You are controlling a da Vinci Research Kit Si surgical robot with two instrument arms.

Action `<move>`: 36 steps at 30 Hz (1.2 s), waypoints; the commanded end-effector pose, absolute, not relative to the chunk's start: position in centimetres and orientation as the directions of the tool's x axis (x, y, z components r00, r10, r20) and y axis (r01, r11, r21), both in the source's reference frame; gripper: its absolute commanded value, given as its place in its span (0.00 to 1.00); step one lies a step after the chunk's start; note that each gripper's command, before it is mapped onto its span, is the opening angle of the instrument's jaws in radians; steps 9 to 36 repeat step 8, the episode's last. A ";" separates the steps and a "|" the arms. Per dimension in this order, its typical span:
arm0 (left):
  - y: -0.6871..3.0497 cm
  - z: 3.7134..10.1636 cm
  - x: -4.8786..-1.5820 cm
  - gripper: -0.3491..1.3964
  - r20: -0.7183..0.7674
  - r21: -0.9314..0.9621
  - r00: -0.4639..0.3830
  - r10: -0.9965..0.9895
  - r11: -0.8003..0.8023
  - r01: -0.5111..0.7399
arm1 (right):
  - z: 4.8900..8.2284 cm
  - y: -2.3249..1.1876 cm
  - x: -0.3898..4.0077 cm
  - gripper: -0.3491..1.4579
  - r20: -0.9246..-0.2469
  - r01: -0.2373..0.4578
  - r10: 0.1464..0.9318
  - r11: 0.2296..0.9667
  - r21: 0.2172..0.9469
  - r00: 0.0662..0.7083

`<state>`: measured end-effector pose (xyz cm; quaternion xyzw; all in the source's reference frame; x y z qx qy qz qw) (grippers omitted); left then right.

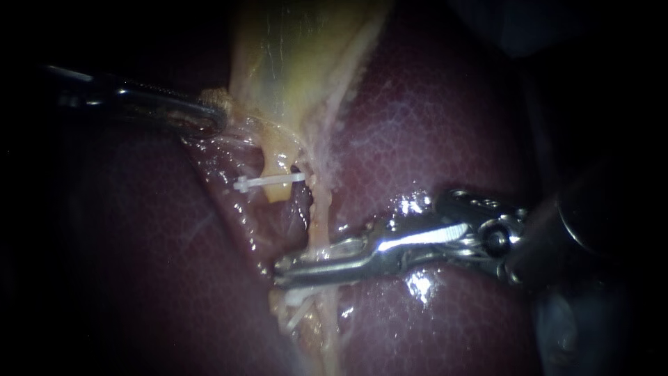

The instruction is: Clipping second clip right tube

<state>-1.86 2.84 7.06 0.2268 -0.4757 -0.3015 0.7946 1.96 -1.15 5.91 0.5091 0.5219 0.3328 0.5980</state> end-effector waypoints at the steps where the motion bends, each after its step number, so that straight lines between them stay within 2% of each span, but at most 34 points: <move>1: 2.84 7.06 -1.86 0.00 0.619 0.647 0.366 -0.695 0.715 0.263 | 5.92 -1.15 1.96 0.00 -0.286 0.134 0.929 0.260 0.956 0.234; 36: 2.84 7.07 -1.86 0.00 0.619 0.647 0.366 -0.695 0.715 0.263 | 5.93 -1.14 1.96 0.00 -0.286 0.136 0.929 0.260 0.956 0.236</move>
